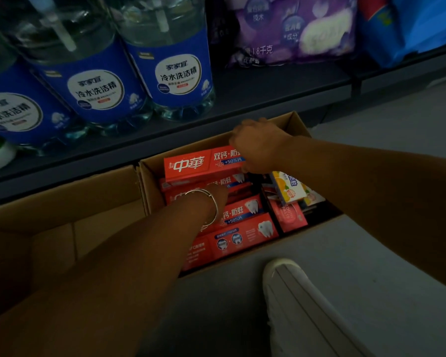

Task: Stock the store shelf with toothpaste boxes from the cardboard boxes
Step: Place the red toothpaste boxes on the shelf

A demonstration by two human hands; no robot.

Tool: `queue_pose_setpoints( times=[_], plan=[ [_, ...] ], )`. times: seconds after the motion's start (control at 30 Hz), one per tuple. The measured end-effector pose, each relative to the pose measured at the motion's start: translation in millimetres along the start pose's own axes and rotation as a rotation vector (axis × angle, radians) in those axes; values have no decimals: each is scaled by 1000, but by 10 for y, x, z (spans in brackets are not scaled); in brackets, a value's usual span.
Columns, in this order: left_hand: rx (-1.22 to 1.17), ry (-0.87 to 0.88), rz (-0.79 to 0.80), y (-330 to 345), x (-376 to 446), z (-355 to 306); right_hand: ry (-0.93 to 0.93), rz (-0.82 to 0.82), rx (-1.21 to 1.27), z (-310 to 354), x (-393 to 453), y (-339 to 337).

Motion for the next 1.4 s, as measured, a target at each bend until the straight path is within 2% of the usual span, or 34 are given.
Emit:
queue_pose_setpoints(
  times=[0.23,0.5,0.87,1.03,1.4],
  plan=[
    [52,2,53,-162,-144,-45,11,-2,12,-21,-30,-44],
    [99,-1,-41,-642,-645,-136,41,-76,-28,-125,-357,-463],
    [156,51,-241,-1796,-1951,-482,113,-332,-79,-294,-1276,-1756],
    [191,40,-332,-2282,-2542,-664,139,-436,-22,-369,-1696,-2374],
    [217,41,-536,-3138,-3373,-903,188,-643,42,-522,-2163,-3365]
  ],
)
Point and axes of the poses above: each hand's wrist, its own x-axis towards the middle knuckle, its own y-axis out of the palm, z = x × y, the point moved 3 cm from there along x, towards the middle knuckle, and after that the axes turned 3 degrees about y, right-handed, at the moved point
